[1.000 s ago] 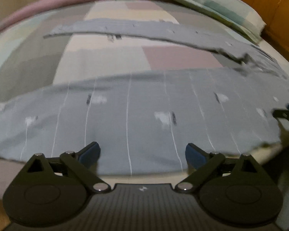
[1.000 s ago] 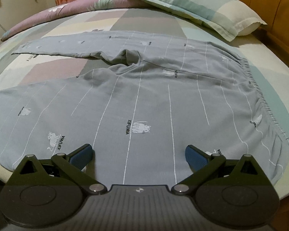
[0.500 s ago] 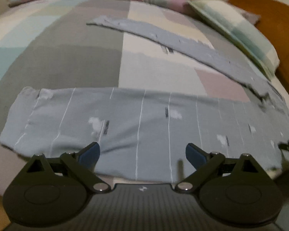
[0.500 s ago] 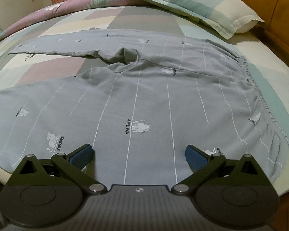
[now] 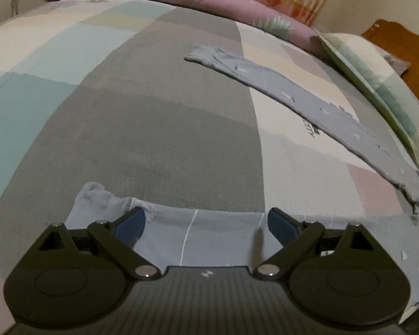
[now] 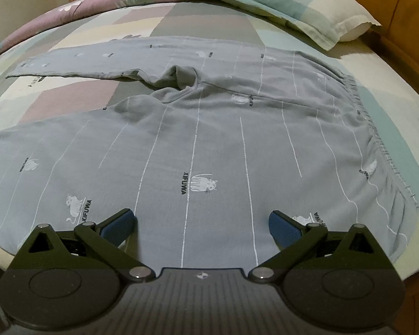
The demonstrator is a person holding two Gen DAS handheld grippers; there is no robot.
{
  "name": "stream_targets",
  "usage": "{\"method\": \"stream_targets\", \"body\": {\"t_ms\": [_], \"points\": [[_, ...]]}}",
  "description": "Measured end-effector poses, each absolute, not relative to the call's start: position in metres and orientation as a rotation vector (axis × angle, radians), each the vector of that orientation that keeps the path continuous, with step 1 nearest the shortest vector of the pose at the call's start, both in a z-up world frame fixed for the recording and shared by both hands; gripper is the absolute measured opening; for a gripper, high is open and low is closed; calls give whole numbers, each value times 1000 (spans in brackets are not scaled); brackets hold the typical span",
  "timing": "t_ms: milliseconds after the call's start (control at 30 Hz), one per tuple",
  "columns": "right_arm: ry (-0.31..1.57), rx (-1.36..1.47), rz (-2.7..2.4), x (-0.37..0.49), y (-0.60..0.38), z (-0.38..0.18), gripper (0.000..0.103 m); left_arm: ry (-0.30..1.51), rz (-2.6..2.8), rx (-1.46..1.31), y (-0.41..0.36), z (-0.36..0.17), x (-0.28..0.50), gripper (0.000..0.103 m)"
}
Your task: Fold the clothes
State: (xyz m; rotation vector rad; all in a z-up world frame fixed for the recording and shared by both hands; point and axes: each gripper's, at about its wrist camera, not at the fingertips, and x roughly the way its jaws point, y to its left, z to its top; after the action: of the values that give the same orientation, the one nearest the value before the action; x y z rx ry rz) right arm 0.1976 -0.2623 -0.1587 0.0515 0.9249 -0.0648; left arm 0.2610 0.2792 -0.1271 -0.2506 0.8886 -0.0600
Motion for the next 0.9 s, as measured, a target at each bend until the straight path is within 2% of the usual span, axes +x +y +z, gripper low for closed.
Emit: {"method": "stream_targets", "body": {"t_ms": [167, 300, 467, 633, 800, 900], "points": [[931, 54, -72, 199, -262, -158, 103, 846, -67, -169, 263, -109, 230, 95], [936, 56, -76, 201, -262, -158, 103, 868, -168, -211, 259, -117, 206, 95], [931, 57, -76, 200, -262, -158, 103, 896, -27, -170, 278, -130, 195, 92], [926, 59, -76, 199, -262, -159, 103, 885, -25, -161, 269, -111, 196, 92], [922, 57, -75, 199, -261, -159, 103, 886, -114, -106, 240, -121, 211, 93], [918, 56, -67, 198, -262, -159, 103, 916, 8, -81, 242, -134, 224, 93]]}}
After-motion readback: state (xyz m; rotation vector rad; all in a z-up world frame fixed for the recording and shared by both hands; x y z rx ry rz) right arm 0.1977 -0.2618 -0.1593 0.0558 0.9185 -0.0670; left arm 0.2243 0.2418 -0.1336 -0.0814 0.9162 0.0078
